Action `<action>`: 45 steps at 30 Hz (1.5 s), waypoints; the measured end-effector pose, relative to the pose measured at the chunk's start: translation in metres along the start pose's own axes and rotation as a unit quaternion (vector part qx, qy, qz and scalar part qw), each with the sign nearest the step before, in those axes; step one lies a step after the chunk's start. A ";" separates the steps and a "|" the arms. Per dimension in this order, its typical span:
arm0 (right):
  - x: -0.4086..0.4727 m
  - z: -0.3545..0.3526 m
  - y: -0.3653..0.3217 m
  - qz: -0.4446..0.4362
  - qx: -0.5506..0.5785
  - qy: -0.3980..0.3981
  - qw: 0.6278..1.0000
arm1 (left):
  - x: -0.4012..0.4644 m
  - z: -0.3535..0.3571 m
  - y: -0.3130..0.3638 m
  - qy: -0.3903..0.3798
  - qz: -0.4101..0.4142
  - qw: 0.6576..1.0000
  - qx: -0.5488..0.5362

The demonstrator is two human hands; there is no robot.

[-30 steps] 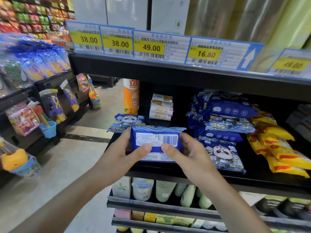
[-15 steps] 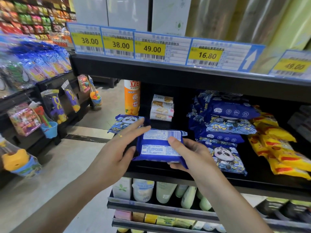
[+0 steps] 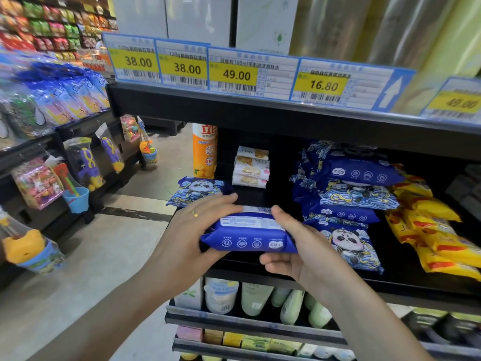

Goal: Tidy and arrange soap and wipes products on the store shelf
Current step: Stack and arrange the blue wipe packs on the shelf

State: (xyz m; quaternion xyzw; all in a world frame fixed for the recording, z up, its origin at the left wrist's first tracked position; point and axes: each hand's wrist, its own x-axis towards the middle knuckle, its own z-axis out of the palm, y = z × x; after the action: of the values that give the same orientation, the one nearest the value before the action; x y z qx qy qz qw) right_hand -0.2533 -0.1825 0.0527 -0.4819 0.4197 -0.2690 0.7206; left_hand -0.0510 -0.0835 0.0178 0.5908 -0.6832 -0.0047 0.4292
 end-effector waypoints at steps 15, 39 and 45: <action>0.006 -0.001 0.012 -0.202 -0.110 0.114 0.967 | -0.001 0.002 -0.002 0.009 -0.142 0.974 -0.175; 0.020 0.017 -0.004 -0.503 -0.586 -0.025 0.635 | 0.014 -0.009 -0.002 0.011 -0.341 0.888 -0.309; 0.039 0.019 -0.028 -0.487 -0.546 0.011 0.682 | 0.011 -0.009 -0.018 0.115 -0.417 0.845 -0.315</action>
State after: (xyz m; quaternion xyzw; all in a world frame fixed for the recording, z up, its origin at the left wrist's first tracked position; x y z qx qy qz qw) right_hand -0.2165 -0.2154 0.0682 -0.9234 0.2062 -0.3100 0.0929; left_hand -0.0306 -0.0933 0.0207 0.6488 -0.2802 -0.3301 0.6257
